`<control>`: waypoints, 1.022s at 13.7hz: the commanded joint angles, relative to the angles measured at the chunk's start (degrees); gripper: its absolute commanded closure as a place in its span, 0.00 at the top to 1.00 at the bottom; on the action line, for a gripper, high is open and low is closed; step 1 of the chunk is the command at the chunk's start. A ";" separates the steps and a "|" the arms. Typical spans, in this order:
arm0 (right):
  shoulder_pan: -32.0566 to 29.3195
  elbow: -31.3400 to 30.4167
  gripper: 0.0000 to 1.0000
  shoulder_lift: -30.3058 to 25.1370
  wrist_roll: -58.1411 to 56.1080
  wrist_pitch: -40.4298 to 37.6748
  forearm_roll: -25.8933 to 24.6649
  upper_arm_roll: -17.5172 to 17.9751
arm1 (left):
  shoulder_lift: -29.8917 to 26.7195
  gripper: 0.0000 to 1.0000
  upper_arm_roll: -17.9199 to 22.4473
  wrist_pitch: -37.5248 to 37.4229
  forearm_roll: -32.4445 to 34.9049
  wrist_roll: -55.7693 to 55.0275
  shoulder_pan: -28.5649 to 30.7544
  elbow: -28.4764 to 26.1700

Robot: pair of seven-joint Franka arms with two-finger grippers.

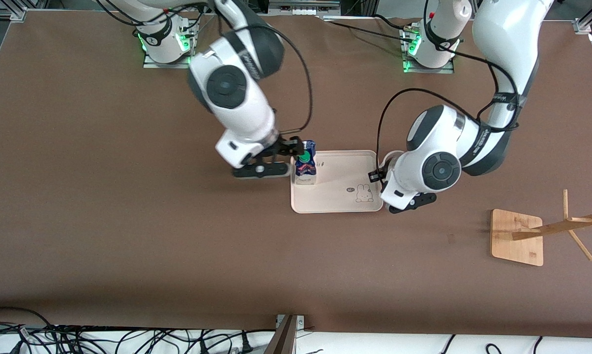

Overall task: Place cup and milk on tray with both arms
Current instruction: 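Lower the milk carton onto the tray and open the right gripper, then lower the mug onto the tray with the left gripper while the right gripper withdraws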

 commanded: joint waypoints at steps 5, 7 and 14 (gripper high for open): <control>-18.26 -1.69 1.00 -10.88 -20.09 -15.67 1.71 -2.04 | 5.48 0.00 0.54 6.55 1.91 -9.55 -5.84 1.89; -18.72 -1.77 1.00 -12.55 -25.20 -19.89 1.53 -7.29 | 5.83 0.00 0.54 6.55 1.91 -12.17 -5.75 0.92; -18.63 -10.55 1.00 -20.72 -33.14 -20.18 -5.74 -13.39 | 7.33 0.00 0.54 6.64 4.36 -14.65 -6.45 -1.10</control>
